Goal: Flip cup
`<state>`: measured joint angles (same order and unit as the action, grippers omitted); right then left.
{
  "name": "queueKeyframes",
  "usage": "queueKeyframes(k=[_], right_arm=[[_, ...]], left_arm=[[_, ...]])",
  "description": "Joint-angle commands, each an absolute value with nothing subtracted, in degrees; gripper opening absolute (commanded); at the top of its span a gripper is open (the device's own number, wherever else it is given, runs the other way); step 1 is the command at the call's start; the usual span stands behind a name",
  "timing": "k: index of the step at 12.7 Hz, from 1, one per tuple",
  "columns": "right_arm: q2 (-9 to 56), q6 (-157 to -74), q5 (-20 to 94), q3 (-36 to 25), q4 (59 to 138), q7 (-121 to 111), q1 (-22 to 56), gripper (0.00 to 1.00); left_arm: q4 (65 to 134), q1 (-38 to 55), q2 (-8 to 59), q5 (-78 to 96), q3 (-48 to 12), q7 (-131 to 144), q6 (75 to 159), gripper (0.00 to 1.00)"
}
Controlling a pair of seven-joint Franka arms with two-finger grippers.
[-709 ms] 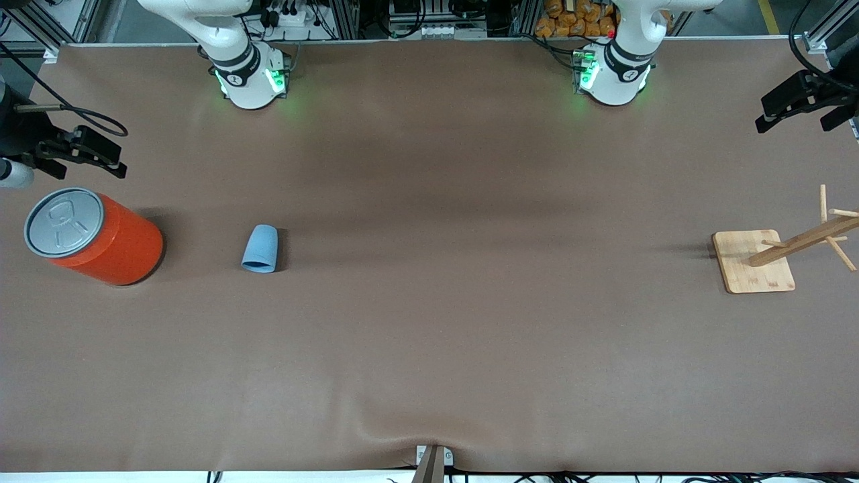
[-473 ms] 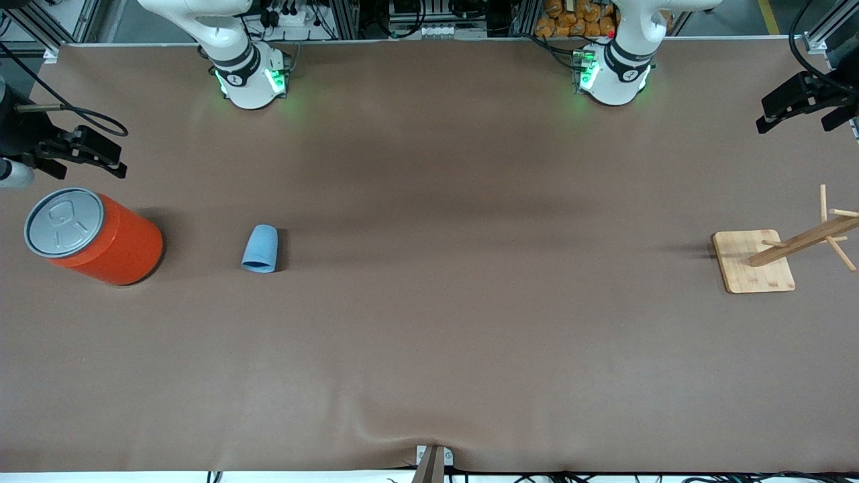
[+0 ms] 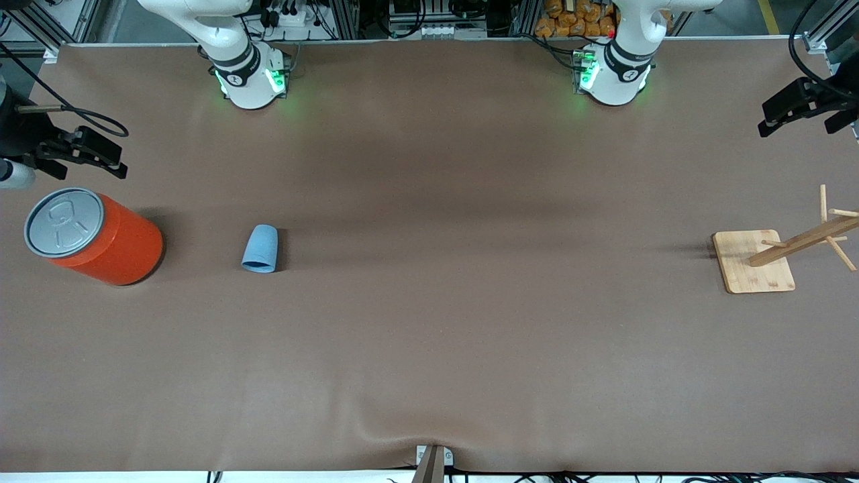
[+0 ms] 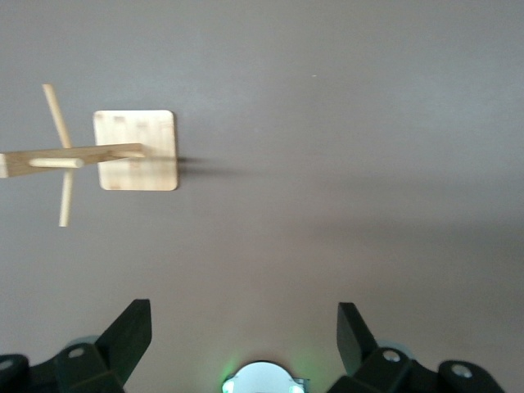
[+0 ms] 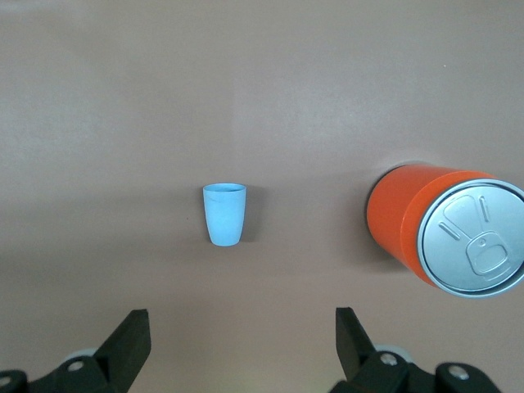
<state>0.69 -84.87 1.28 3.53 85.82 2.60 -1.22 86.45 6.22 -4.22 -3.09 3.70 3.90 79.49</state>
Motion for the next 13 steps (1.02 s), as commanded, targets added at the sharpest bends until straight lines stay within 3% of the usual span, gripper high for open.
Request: queueKeyframes(k=[1,6,13], right_arm=[[4.47,-84.90,0.52,3.87,84.29,2.28,-0.53,1.00],[7.90,-85.77,0.61,3.96,88.57,2.63,1.05,1.00],[7.47,-107.98,2.19,4.22,112.47,3.43,2.46,1.00]], left_arm=[[85.16,6.50,-3.43,-4.92,3.25,3.60,78.14,1.00],[85.34,6.06,-3.60,-4.66,3.34,3.25,78.22,1.00],[85.43,5.89,-3.87,-4.57,3.78,3.87,78.31,1.00]])
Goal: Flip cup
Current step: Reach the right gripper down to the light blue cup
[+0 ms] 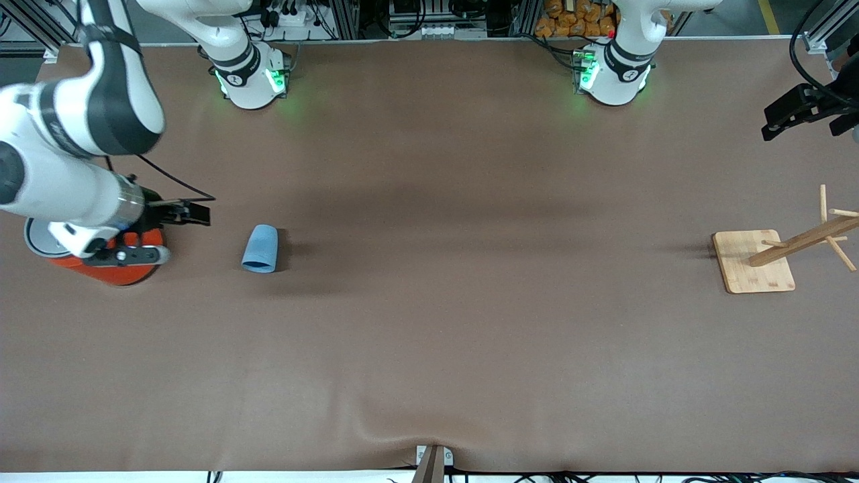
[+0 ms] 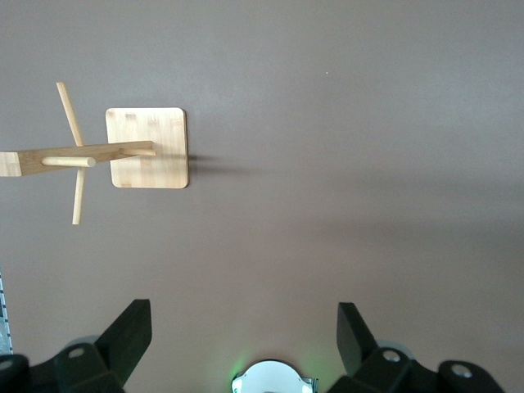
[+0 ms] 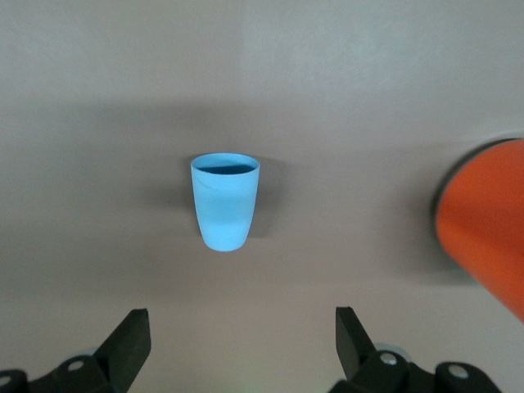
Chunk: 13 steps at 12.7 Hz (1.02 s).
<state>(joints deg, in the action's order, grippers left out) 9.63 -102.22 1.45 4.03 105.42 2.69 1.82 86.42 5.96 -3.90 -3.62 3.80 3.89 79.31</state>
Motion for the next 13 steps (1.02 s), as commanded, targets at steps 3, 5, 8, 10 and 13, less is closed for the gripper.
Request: queueKeyframes(k=[3,5,8,10,13], right_arm=[[7.73,-120.11,2.72,4.22,121.61,3.34,3.95,1.00],[8.17,-128.89,2.64,4.22,127.06,3.34,5.44,1.00],[11.42,-134.63,2.64,4.22,128.85,3.34,5.80,1.00],[13.26,-138.58,2.64,4.22,129.81,3.34,5.89,1.00],[17.74,-144.91,2.64,4.22,130.25,3.34,5.98,1.00]], left_arm=[[85.25,4.22,-3.87,-4.39,3.69,3.96,78.49,1.00],[85.17,3.96,-3.95,-4.39,3.69,4.04,78.49,1.00],[84.99,3.52,-4.13,-4.48,3.78,4.04,78.49,1.00],[84.99,3.52,-4.22,-4.48,3.78,4.04,78.49,1.00],[84.99,3.52,-4.31,-4.57,3.78,4.04,78.49,1.00]])
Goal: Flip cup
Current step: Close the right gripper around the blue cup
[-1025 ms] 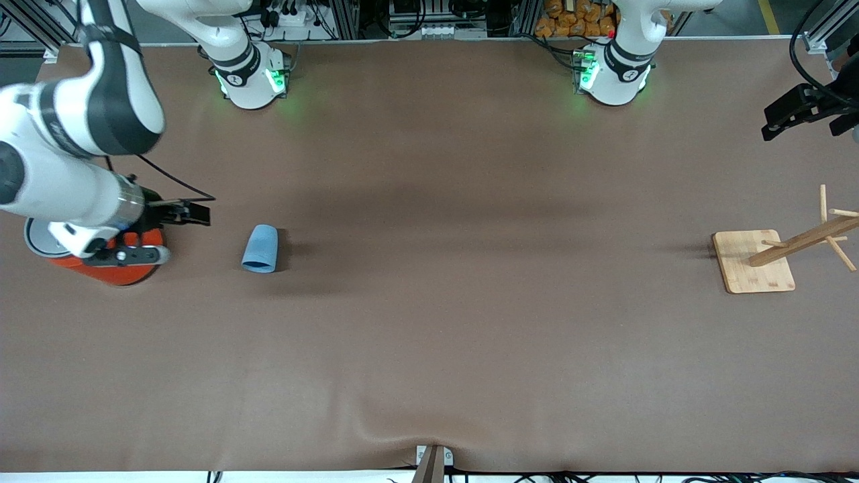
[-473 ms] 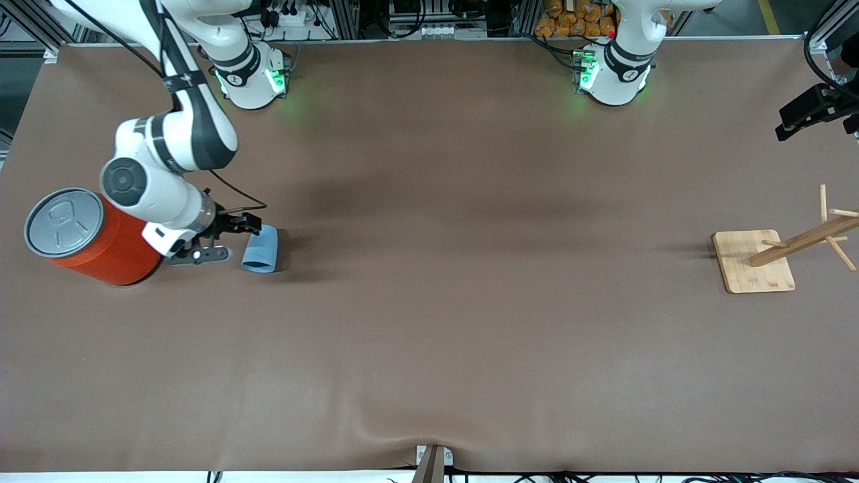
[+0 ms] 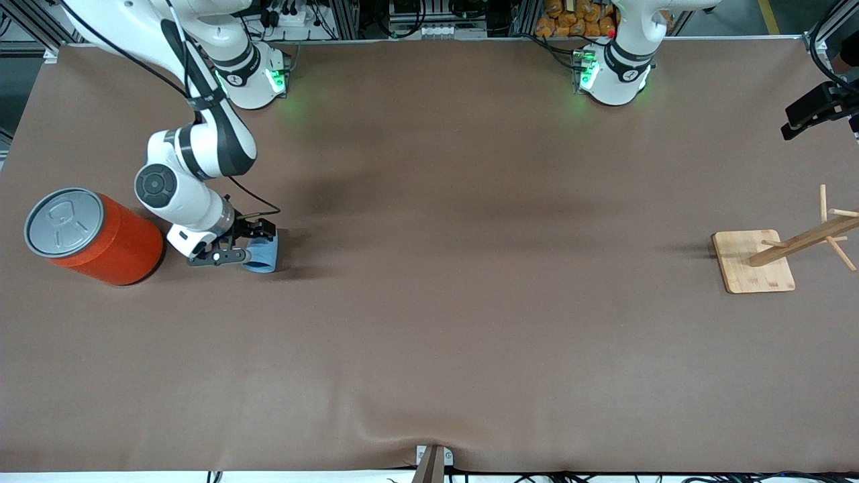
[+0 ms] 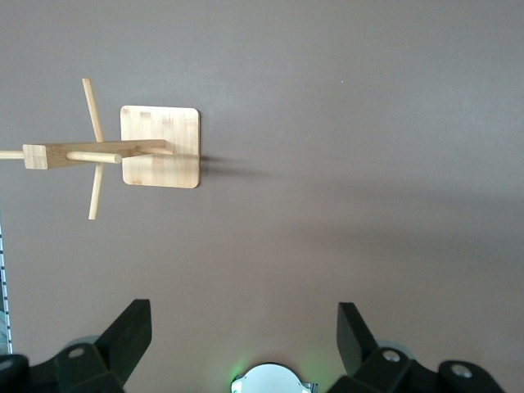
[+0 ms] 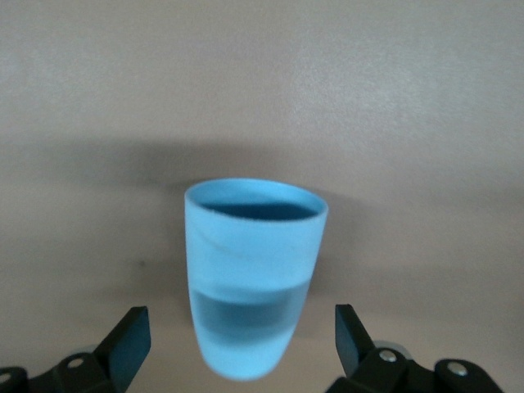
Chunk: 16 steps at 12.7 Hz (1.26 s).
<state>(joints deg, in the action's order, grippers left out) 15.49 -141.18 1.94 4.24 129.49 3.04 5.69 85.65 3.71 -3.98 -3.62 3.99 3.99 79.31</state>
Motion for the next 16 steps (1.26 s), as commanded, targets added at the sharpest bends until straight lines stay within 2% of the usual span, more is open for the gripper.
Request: queueKeyframes(k=[1,4,6,7,8,10,12,14,16], right_arm=[[18.62,-146.32,2.64,4.13,130.34,3.25,5.89,1.00],[20.73,-148.88,2.64,4.13,130.43,3.25,5.54,1.00],[20.57,-148.10,2.64,4.22,129.91,3.42,5.80,0.40],[20.39,-148.10,2.64,4.31,129.47,3.08,5.80,0.25],[20.39,-147.83,2.64,4.65,128.07,2.73,5.71,0.20],[20.57,-139.80,2.72,6.67,121.77,3.08,5.80,0.19],[20.83,-125.58,2.64,10.87,111.41,2.29,5.80,0.19],[22.14,-123.66,2.81,15.53,104.97,2.46,6.50,0.19],[25.73,-123.31,2.55,17.84,96.37,2.29,11.13,0.17]], left_arm=[[84.99,3.52,-4.22,-4.48,3.78,4.04,78.49,1.00],[85.08,3.52,-4.22,-4.48,3.78,4.04,78.49,1.00],[85.17,3.52,-4.22,-4.48,3.78,4.04,78.40,1.00],[85.17,3.52,-4.22,-4.48,3.78,4.04,78.40,1.00],[85.17,3.52,-4.22,-4.48,3.78,4.04,78.40,1.00],[85.17,3.52,-4.22,-4.48,3.78,4.04,78.40,1.00],[85.17,3.52,-4.22,-4.48,3.78,4.04,78.40,1.00],[85.17,3.52,-4.13,-4.48,3.78,4.04,78.40,1.00],[85.17,3.52,-4.22,-4.48,3.69,4.04,78.40,1.00]])
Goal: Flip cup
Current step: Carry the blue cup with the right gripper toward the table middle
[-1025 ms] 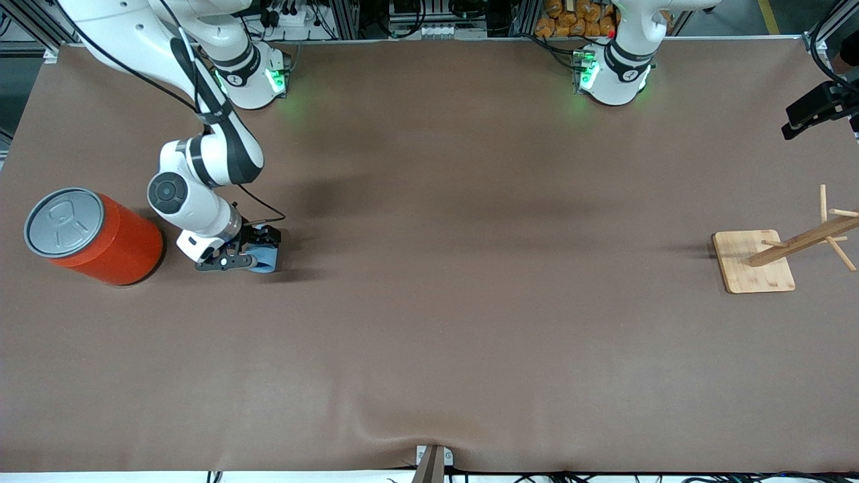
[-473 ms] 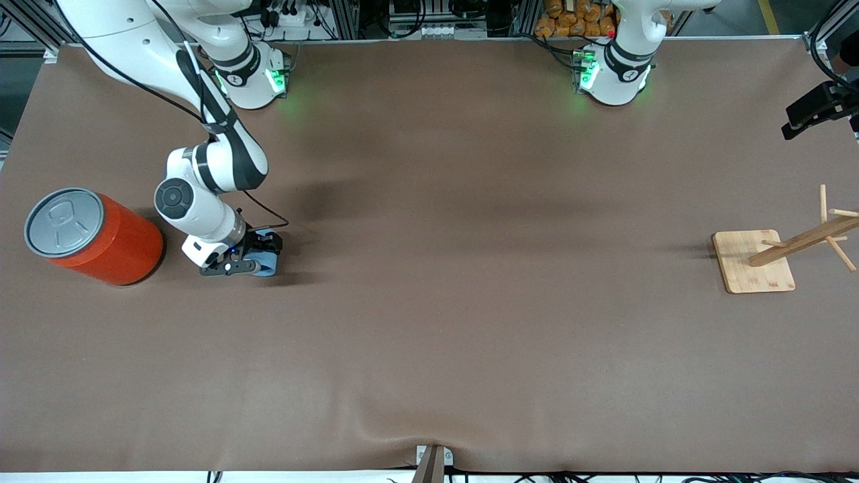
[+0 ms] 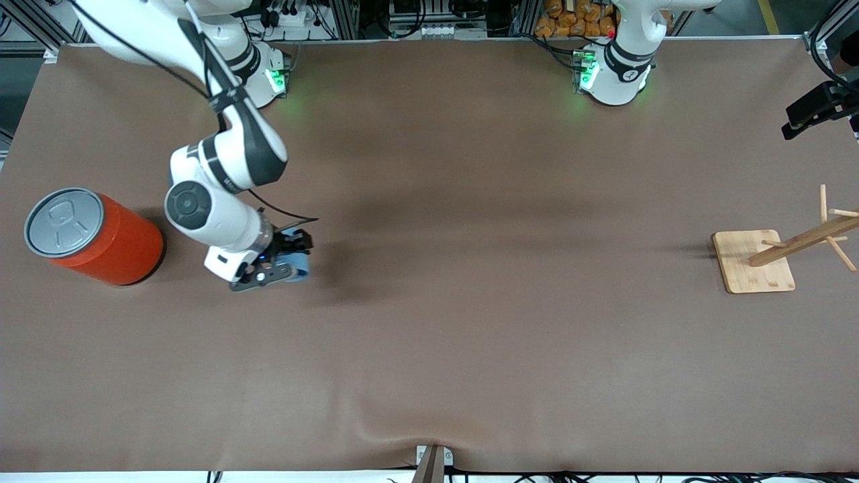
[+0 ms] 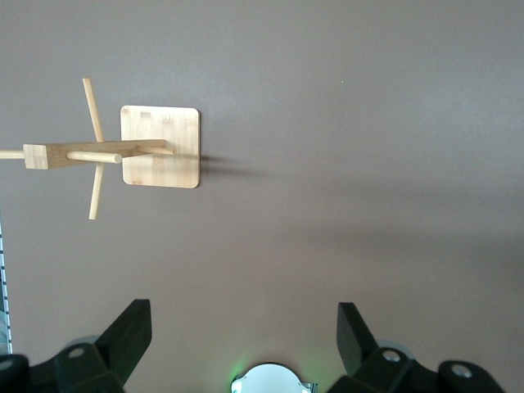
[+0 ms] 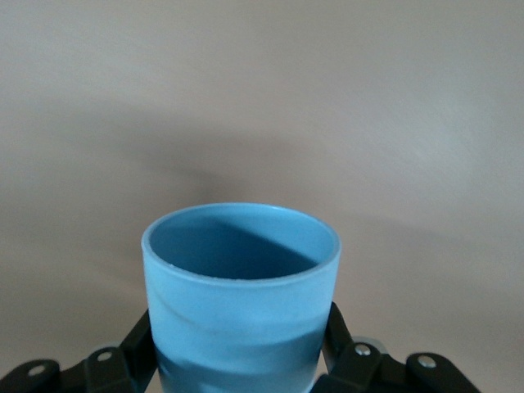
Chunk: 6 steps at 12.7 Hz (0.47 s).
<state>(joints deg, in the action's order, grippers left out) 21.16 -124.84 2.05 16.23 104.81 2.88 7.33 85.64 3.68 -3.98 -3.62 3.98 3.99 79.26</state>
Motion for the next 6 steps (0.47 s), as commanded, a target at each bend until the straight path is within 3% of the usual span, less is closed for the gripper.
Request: queueKeyframes(k=[1,4,6], right_arm=[[27.75,-123.31,1.85,17.75,92.94,2.20,14.73,0.14],[38.11,-123.14,-10.92,17.31,78.70,1.15,26.51,0.14],[44.18,-124.44,-16.94,17.32,73.85,-6.53,31.35,0.14]], left_arm=[[85.17,3.52,-4.22,-4.48,3.69,4.04,78.40,1.00],[85.25,3.52,-4.22,-4.40,3.69,4.04,78.40,1.00],[85.25,3.52,-4.31,-4.48,3.69,4.04,78.31,1.00]])
